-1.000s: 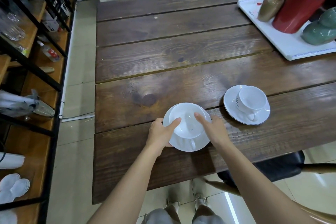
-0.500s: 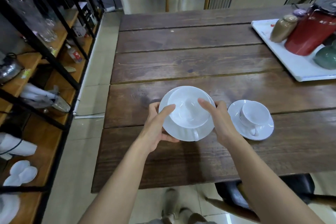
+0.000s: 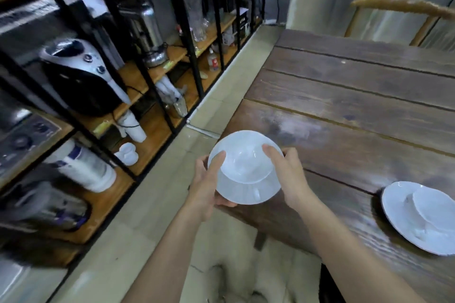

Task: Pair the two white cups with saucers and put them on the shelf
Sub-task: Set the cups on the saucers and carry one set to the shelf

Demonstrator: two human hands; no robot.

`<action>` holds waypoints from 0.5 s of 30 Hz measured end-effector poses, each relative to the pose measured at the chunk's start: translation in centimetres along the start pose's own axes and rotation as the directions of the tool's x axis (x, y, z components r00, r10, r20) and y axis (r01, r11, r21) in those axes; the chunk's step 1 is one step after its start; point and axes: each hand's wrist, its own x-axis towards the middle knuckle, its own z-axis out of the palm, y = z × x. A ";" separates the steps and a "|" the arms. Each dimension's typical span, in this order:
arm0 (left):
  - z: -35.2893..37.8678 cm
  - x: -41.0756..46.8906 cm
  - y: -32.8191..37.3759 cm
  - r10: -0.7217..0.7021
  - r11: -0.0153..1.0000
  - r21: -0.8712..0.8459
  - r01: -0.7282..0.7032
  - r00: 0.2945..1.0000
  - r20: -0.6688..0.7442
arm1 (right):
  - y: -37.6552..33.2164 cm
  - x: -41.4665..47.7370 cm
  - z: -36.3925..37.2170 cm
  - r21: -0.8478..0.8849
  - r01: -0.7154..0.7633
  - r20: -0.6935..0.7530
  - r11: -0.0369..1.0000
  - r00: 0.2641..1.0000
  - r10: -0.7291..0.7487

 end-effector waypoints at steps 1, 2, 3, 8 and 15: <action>-1.6 -0.5 0.2 0.000 1.000 -0.025 -0.001 0.999 -0.047 | -0.4 -0.3 1.7 -0.007 0.011 0.045 1.000 0.999 -0.010; -3.2 -0.9 0.5 0.003 0.999 -0.050 -0.007 0.997 -0.082 | -0.9 -0.8 3.4 -0.019 0.027 0.087 0.999 0.996 -0.025; -4.9 -1.3 0.8 0.014 0.997 -0.073 -0.023 0.993 -0.117 | -1.4 -1.2 5.2 -0.033 0.048 0.125 0.998 0.991 -0.044; -14.1 -4.0 1.7 0.085 0.970 -0.189 -0.153 0.942 -0.324 | -3.6 -4.0 15.0 -0.085 0.137 0.317 0.987 0.943 -0.103; -28.6 -8.1 1.9 0.109 0.938 -0.228 -0.262 0.845 -0.524 | -3.8 -9.9 30.1 -0.143 0.236 0.553 0.961 0.825 -0.120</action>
